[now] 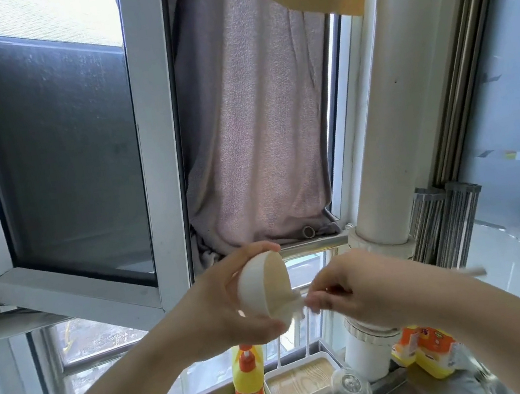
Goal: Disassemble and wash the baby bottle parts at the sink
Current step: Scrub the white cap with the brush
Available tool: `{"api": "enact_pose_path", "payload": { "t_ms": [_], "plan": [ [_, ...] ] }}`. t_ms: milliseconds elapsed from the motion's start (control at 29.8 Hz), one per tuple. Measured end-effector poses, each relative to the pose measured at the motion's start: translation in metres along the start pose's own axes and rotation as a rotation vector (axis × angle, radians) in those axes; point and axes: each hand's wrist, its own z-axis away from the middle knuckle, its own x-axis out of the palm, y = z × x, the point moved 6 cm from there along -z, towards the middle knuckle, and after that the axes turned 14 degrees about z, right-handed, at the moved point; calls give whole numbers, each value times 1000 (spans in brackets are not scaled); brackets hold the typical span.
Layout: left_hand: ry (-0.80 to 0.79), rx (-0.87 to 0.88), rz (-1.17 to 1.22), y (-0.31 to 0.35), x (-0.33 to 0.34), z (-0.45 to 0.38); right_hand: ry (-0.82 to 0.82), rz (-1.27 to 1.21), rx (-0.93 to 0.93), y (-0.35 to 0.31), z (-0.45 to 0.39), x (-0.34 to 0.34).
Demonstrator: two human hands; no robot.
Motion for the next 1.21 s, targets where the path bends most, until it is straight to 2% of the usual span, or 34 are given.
{"api": "enact_pose_path", "payload": {
  "t_ms": [67, 134, 168, 235, 269, 336, 403, 470, 504, 537, 571, 638, 672, 705, 772, 873, 907, 1007, 1041, 1142, 1209],
  "plan": [
    [-16, -30, 71, 3, 1, -3, 346, 360, -25, 2, -1, -17],
    [-21, -36, 109, 5, -1, -8, 590, 502, -52, 1, 2, -24],
    [-19, -31, 110, 6, -2, -9, 634, 494, -47, -1, 3, -26],
    [-1, -10, 132, 7, -4, -7, 550, 401, -46, -2, -1, -16],
    [11, 2, 142, 6, -5, -5, 441, 312, -50, -3, -4, -10],
    [30, 31, 118, 6, -6, 0, 124, -42, -24, -4, -4, 3],
    [35, 65, 47, 7, -8, 1, -114, -325, 23, -6, -2, 9],
    [34, 80, -20, 9, -11, 0, -178, -377, 30, -6, -1, 9],
    [31, 75, -31, 10, -12, -1, -109, -302, 12, -6, -3, 6],
    [28, 60, -13, 10, -13, -2, 42, -130, -22, -6, -5, -2],
    [20, 46, 26, 10, -13, -3, 242, 121, -52, -5, -7, -11],
    [11, 39, 88, 13, -13, -5, 584, 425, -72, -4, -1, -24],
    [17, 51, 94, 15, -14, -5, 678, 468, -66, -5, 1, -27],
    [27, 66, 82, 17, -14, -5, 698, 453, -51, -7, 1, -27],
    [49, 94, 20, 18, -15, -3, 530, 286, -41, -8, -5, -17],
    [46, 133, -103, 14, -14, 3, -3, -181, 3, -7, -7, 10],
    [44, 156, -151, 13, -14, 3, -88, -333, 22, -8, -5, 13],
    [65, 208, -298, 11, -14, 0, -148, -722, 122, -8, -7, 12],
    [75, 216, -309, 10, -14, -2, -141, -771, 136, -9, -8, 13],
    [125, 186, -269, 10, -12, -5, -48, -614, 99, -9, -13, 12],
    [119, 109, -145, 6, -11, -5, 14, -507, 66, -8, -14, 9]
  ]
}}
